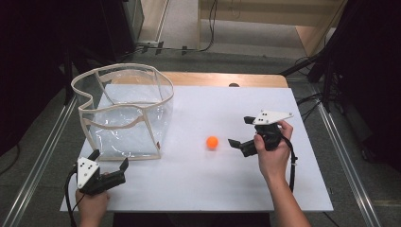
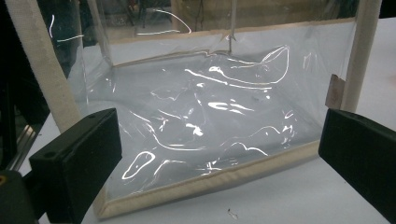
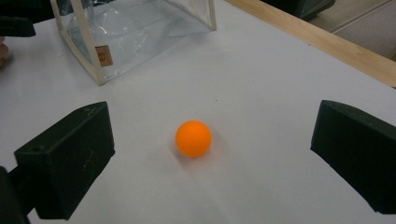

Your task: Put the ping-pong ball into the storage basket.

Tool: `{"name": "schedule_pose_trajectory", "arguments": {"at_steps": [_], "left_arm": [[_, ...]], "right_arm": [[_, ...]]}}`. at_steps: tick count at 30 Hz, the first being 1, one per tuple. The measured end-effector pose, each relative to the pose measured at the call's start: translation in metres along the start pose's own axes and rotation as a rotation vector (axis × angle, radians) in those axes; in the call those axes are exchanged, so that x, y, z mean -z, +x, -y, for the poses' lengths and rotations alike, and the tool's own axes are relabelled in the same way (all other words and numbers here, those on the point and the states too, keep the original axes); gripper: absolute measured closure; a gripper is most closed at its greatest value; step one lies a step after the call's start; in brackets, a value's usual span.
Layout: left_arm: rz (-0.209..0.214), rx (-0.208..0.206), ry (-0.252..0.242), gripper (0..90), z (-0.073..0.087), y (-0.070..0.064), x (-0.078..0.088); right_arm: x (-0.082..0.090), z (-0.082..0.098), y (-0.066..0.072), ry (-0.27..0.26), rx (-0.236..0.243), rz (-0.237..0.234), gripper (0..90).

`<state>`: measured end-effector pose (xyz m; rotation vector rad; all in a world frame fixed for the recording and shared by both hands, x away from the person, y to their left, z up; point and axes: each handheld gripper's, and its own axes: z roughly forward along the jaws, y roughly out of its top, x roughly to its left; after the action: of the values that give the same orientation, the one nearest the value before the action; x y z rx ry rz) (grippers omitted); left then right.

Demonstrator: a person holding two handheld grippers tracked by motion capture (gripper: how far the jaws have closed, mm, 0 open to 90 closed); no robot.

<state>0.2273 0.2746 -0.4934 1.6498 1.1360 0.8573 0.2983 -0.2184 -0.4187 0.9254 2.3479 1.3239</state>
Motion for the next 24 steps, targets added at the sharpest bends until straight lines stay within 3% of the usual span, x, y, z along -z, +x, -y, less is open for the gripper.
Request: {"name": "schedule_pose_trajectory", "arguments": {"at_steps": [15, 18, 20, 24], "left_arm": [[0.002, 0.001, 0.0, 0.0, 0.0, 0.001, 0.0], [0.0, -0.001, 0.001, 0.0, 0.0, 0.0, 0.0], [-0.001, -0.002, 0.001, 0.0, 0.0, 0.0, 0.0], [-0.002, -0.001, 0.001, 0.0, 0.0, 0.0, 0.0]], "right_arm": [[-0.015, -0.012, 0.003, 0.039, 0.023, -0.041, 0.0], [-0.017, -0.015, 0.004, 0.047, 0.029, -0.037, 0.0], [-0.019, -0.017, 0.007, 0.061, 0.04, -0.004, 0.0], [-0.028, -0.02, 0.009, 0.105, 0.042, -0.053, 0.0]]}}
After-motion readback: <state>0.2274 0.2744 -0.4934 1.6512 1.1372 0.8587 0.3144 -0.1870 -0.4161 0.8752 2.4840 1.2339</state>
